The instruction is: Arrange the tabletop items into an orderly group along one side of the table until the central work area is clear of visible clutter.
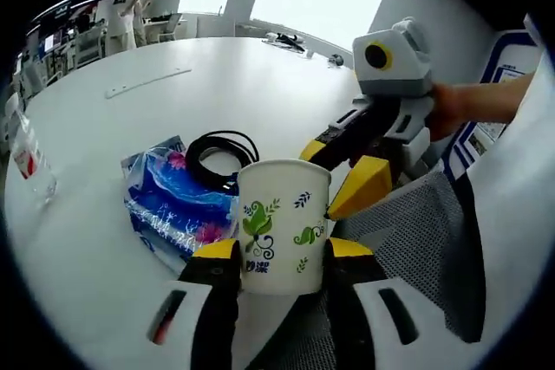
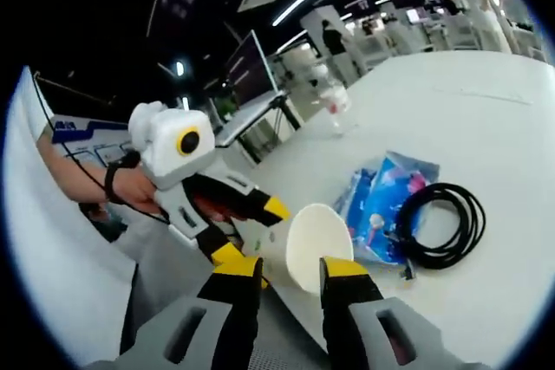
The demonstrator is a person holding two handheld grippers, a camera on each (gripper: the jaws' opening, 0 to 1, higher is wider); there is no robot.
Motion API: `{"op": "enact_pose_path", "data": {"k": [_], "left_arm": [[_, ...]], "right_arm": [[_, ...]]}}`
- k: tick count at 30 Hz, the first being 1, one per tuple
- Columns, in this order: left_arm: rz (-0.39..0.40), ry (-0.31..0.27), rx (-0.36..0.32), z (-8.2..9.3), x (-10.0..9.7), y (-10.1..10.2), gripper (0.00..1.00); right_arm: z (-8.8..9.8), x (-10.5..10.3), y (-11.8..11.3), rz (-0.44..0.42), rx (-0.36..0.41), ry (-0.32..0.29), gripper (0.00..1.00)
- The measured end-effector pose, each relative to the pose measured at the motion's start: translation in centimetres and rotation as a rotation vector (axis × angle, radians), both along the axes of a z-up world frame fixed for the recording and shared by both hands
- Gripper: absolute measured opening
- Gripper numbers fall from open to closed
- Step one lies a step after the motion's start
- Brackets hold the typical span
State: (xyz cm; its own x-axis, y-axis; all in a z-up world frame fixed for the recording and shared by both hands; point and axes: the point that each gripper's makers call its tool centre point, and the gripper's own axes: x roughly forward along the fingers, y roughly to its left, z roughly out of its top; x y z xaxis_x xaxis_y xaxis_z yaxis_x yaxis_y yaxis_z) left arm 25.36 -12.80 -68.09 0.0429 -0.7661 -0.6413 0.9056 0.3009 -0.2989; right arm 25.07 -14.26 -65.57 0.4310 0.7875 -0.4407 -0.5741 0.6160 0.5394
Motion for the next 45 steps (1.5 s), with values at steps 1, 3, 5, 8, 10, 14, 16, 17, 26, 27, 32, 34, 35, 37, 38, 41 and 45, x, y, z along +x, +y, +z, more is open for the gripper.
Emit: {"op": "enact_pose_path", "data": {"k": [1, 3, 5, 8, 10, 14, 16, 17, 26, 27, 32, 34, 35, 37, 38, 41, 45], "left_arm": [[-0.005, -0.001, -0.002, 0.1, -0.1, -0.1, 0.37], [-0.011, -0.001, -0.003, 0.1, -0.1, -0.1, 0.38], [-0.022, 0.001, -0.003, 0.1, -0.3, -0.2, 0.38], [-0.039, 0.003, -0.004, 0.1, -0.5, -0.2, 0.38], [-0.051, 0.001, -0.002, 0.0, -0.7, -0.3, 0.38], [-0.065, 0.001, 0.004, -0.2, -0.9, -0.3, 0.38], [-0.071, 0.001, 0.008, -0.2, -1.0, -0.3, 0.38], [-0.072, 0.002, 0.008, -0.2, -1.0, -0.3, 0.37], [-0.061, -0.002, 0.008, -0.1, -0.7, -0.3, 0.35], [-0.058, -0.003, 0.007, 0.0, -0.7, -0.3, 0.35], [-0.034, -0.010, 0.003, 0.3, -0.3, -0.2, 0.33], [-0.020, -0.009, 0.001, 0.4, -0.1, -0.1, 0.33], [-0.004, -0.006, -0.004, 0.6, 0.0, 0.0, 0.33], [0.042, -0.003, -0.021, 0.9, 0.7, 0.1, 0.34], [0.063, 0.000, -0.032, 1.1, 0.9, 0.1, 0.34], [0.116, 0.001, -0.053, 1.6, 1.5, 0.3, 0.34], [0.170, -0.002, -0.074, 2.0, 2.2, 0.6, 0.34]], "right_arm": [[0.1, 0.0, 0.0, 0.001, 0.005, 0.002, 0.19], [0.2, -0.2, 0.1, 0.009, 0.017, 0.010, 0.17], [0.3, -0.4, 0.1, 0.015, 0.022, 0.012, 0.15], [0.5, -0.6, 0.2, 0.022, 0.041, 0.021, 0.13], [0.7, -0.7, 0.2, 0.025, 0.052, 0.024, 0.11], [0.9, -0.9, 0.4, 0.036, 0.067, 0.027, 0.07], [1.1, -1.0, 0.5, 0.042, 0.080, 0.027, 0.04], [1.2, -1.0, 0.6, 0.044, 0.085, 0.026, 0.01], [1.4, -0.9, 0.4, 0.034, 0.094, 0.023, 0.00], [1.4, -0.9, 0.3, 0.031, 0.096, 0.022, 0.00], [1.2, -0.7, -0.3, 0.009, 0.095, 0.022, 0.00], [1.3, -0.6, -0.5, 0.001, 0.098, 0.022, 0.00], [1.3, -0.6, -0.6, -0.002, 0.098, 0.021, 0.00], [1.0, -0.5, -0.9, -0.011, 0.092, 0.022, 0.00], [1.0, -0.5, -1.0, -0.016, 0.088, 0.023, 0.00], [1.0, -0.5, -1.8, -0.039, 0.095, 0.026, 0.00], [0.9, -0.7, -2.6, -0.064, 0.101, 0.034, 0.00]]}}
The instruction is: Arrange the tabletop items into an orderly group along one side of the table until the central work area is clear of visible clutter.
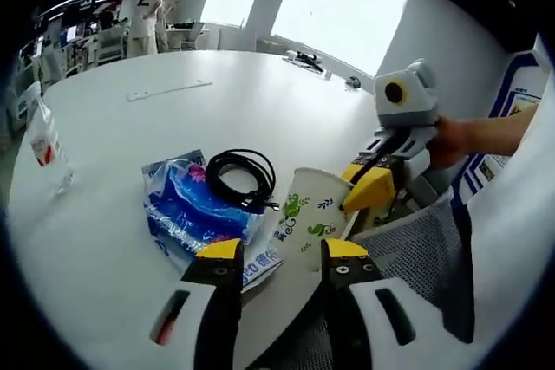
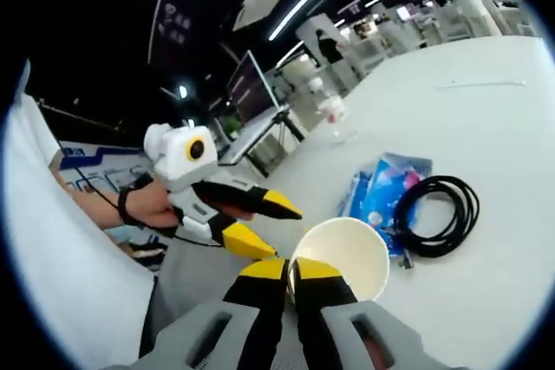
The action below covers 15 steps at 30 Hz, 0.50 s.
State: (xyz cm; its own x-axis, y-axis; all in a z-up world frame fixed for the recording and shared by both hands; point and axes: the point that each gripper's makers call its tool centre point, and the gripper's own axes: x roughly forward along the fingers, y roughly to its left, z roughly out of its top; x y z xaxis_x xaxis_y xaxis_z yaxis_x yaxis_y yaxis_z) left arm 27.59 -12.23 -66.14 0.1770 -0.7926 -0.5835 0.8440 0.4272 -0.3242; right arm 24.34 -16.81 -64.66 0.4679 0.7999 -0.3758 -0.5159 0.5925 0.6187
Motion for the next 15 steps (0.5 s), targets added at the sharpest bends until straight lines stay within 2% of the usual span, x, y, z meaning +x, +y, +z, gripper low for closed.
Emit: {"op": "enact_pose_path", "data": {"k": [6, 10, 15], "left_arm": [[0.077, -0.004, -0.017, 0.3, 1.3, 0.9, 0.35], [0.174, -0.009, -0.048, 0.8, 2.9, 1.8, 0.36], [0.244, -0.021, -0.051, 1.0, 4.2, 3.3, 0.38]], "right_arm": [[-0.2, -0.4, -1.0, -0.020, -0.005, 0.015, 0.00], [-0.2, -0.4, -1.6, -0.041, -0.007, 0.018, 0.00], [0.0, -0.1, -1.9, -0.059, -0.009, 0.014, 0.00]]}}
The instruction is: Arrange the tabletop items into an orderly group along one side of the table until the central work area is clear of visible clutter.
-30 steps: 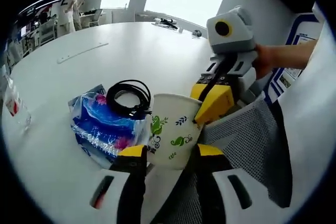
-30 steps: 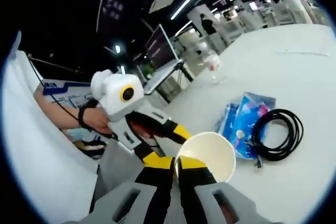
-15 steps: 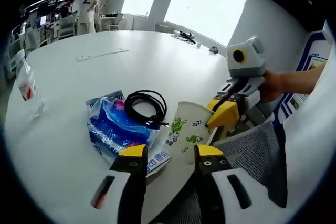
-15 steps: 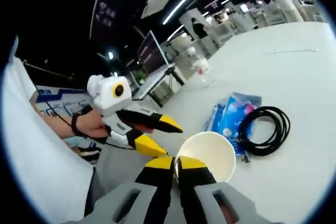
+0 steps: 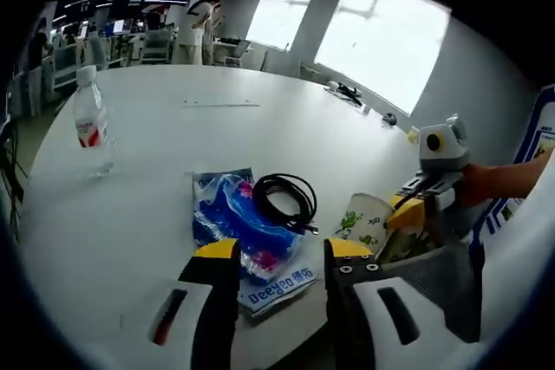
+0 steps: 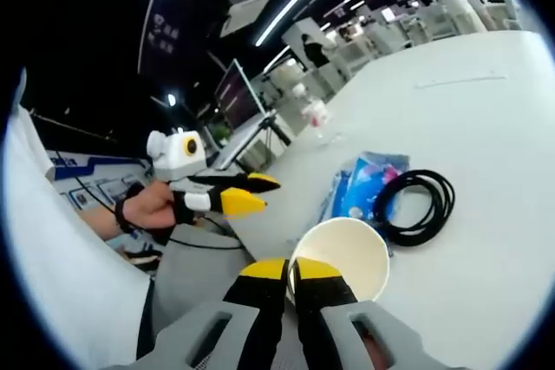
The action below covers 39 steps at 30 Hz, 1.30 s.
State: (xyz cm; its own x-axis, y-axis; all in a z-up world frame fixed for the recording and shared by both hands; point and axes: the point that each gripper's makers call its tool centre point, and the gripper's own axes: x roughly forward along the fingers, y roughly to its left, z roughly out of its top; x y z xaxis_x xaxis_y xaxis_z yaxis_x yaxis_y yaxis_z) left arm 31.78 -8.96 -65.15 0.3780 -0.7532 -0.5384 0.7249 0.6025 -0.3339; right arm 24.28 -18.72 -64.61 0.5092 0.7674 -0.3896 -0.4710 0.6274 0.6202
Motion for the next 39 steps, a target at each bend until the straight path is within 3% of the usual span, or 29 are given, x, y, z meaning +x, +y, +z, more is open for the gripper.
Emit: {"op": "enact_pose_path", "data": {"k": [6, 10, 24, 29, 39], "left_arm": [[0.105, -0.005, 0.000, 0.0, 1.6, 2.5, 0.40], [0.151, -0.004, 0.036, -0.4, 2.2, 4.3, 0.43], [0.199, -0.037, 0.076, -0.2, 3.7, 6.6, 0.47], [0.203, -0.029, 0.100, -0.9, 3.8, 7.2, 0.49], [0.219, -0.037, 0.096, -0.6, 4.4, 8.0, 0.50]], "right_arm": [[0.4, 0.8, -0.4, -0.018, -0.004, -0.007, 0.00], [0.9, 1.3, -0.5, -0.018, -0.013, -0.013, 0.00], [3.0, 5.6, -0.8, -0.012, -0.045, -0.056, 0.00], [3.5, 7.4, -0.2, 0.019, -0.073, -0.071, 0.00], [4.9, 11.3, 1.1, 0.066, -0.115, -0.112, 0.00]]}}
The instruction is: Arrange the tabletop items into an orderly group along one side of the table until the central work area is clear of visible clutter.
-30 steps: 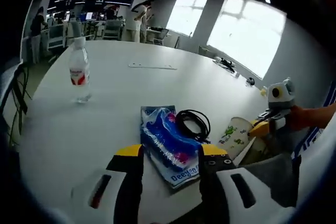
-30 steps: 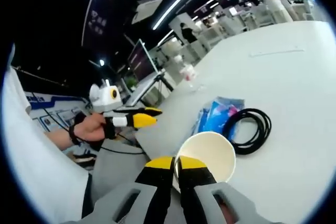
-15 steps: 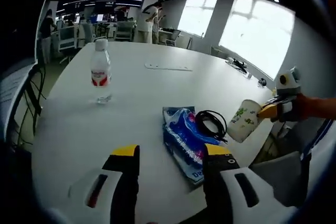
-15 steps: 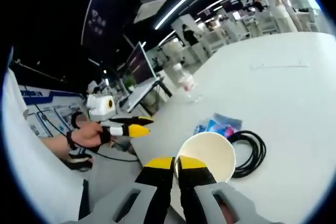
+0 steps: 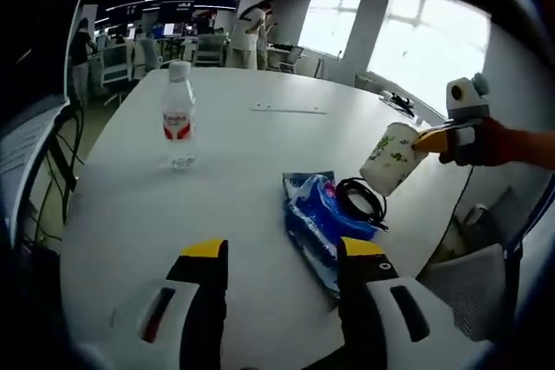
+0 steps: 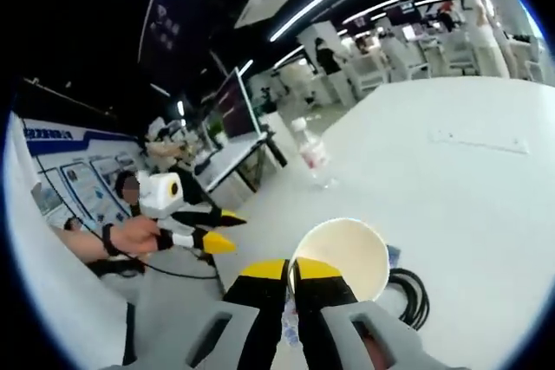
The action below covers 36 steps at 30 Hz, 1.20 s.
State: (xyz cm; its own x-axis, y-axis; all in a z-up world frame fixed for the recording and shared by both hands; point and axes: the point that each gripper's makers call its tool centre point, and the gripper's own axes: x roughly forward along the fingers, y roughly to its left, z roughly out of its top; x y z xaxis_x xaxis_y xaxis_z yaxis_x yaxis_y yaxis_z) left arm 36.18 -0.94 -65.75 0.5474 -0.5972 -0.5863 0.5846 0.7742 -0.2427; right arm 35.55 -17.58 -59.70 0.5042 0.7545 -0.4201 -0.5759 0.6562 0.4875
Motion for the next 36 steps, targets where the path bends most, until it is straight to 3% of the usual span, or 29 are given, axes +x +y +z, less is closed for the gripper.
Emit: {"op": "enact_pose_path", "data": {"k": [13, 30, 33, 36], "left_arm": [[0.008, -0.007, -0.013, 0.2, 0.2, 0.2, 0.51], [0.008, -0.033, -0.033, 0.7, 1.8, 0.5, 0.51], [0.012, -0.029, -0.035, 0.5, 1.7, 0.7, 0.51], [0.018, -0.024, -0.040, 0.3, 1.7, 0.9, 0.51]], "right_arm": [[0.5, 3.9, 3.6, 0.007, 0.042, 0.010, 0.00], [0.0, 11.2, 6.6, -0.091, 0.083, 0.050, 0.00], [-0.5, 12.3, 7.1, -0.100, 0.064, 0.057, 0.00], [-1.9, 13.1, 7.5, -0.072, -0.033, 0.053, 0.00]]}}
